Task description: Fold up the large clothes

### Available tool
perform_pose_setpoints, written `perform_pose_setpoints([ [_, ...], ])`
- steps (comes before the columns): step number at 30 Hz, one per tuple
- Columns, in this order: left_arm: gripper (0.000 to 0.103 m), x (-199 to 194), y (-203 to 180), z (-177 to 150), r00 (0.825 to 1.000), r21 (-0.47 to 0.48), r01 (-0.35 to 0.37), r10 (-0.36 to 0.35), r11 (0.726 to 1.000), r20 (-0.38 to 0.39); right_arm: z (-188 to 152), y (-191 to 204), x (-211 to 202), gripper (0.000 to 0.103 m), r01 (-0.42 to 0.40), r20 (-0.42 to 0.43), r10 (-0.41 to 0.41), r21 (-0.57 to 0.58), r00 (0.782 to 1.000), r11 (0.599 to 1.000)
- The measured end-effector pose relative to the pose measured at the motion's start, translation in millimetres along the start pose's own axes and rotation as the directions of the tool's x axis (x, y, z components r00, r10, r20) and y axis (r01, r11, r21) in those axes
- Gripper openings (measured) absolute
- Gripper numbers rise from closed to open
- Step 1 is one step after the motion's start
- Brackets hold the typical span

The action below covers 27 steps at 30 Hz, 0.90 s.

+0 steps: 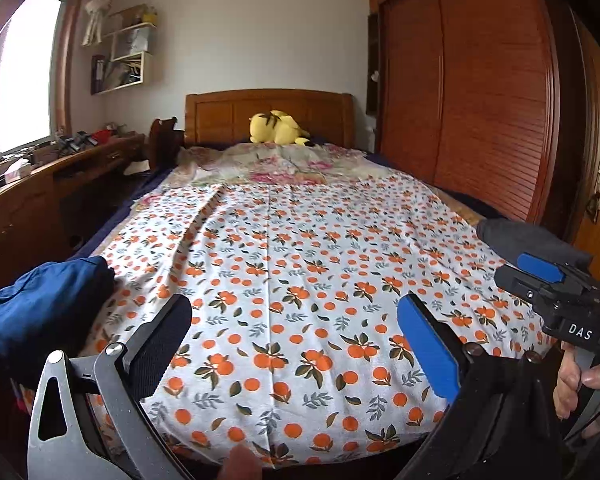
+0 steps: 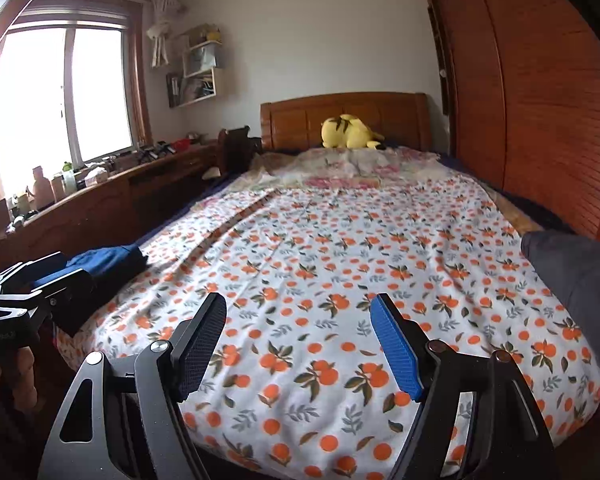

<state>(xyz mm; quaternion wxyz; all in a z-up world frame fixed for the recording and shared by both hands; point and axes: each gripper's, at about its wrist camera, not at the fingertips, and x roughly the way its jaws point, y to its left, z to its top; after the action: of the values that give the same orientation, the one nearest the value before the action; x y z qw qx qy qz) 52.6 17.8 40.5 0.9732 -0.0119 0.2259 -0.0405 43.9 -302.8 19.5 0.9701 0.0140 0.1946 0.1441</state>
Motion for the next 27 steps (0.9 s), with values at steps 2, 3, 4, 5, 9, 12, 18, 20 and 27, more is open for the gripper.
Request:
perform_pose_setpoints([
  [2,0.103,-3.8,2.9,1.3,1.000,-0.007,-0.006,0.006,1.000,0.010,-1.9,0.6,-2.9,0.076,-0.003,0.009,0.003,-0.005,1.000,1.000],
  [3,0.103,-5.1,4.8,1.3,1.000,-0.011,-0.009,0.009,1.000,0.016,-3.6,0.0,-1.5,0.076,-0.001,0.012,0.001,-0.008,1.000,1.000],
  [4,0.103,-5.4,6.4,1.1,1.000,-0.013,-0.013,0.013,1.000,0.018,-4.4,0.2,-2.1,0.076,0.003,0.014,-0.002,-0.011,1.000,1.000],
  [5,0.103,-5.8,7.1,0.5,1.000,-0.016,-0.016,0.016,1.000,0.019,-5.3,0.1,-2.1,0.076,0.003,0.015,-0.003,-0.012,1.000,1.000],
  [9,0.103,-4.5,8.5,-2.7,1.000,-0.026,-0.013,0.014,1.000,0.014,-6.7,-0.8,-0.6,0.076,0.006,0.009,-0.006,-0.012,1.000,1.000],
  [12,0.103,-2.7,8.6,-4.9,1.000,-0.025,-0.019,0.020,0.999,0.013,-4.1,1.5,-3.1,0.076,0.008,0.007,-0.008,-0.013,1.000,1.000],
  [18,0.103,-5.3,8.3,-5.1,1.000,-0.023,-0.020,0.020,1.000,0.023,-3.0,2.8,-4.4,0.076,0.011,0.002,-0.011,-0.012,1.000,1.000],
  [20,0.103,-5.8,8.0,-4.9,0.999,-0.023,-0.022,0.022,0.999,0.023,-2.5,3.0,-4.9,0.076,0.013,0.002,-0.013,-0.009,1.000,1.000],
  [27,0.103,-6.1,8.5,-4.9,1.000,-0.021,-0.021,0.022,1.000,0.023,-1.8,3.5,-6.3,0.076,0.017,0.003,-0.017,-0.002,1.000,1.000],
])
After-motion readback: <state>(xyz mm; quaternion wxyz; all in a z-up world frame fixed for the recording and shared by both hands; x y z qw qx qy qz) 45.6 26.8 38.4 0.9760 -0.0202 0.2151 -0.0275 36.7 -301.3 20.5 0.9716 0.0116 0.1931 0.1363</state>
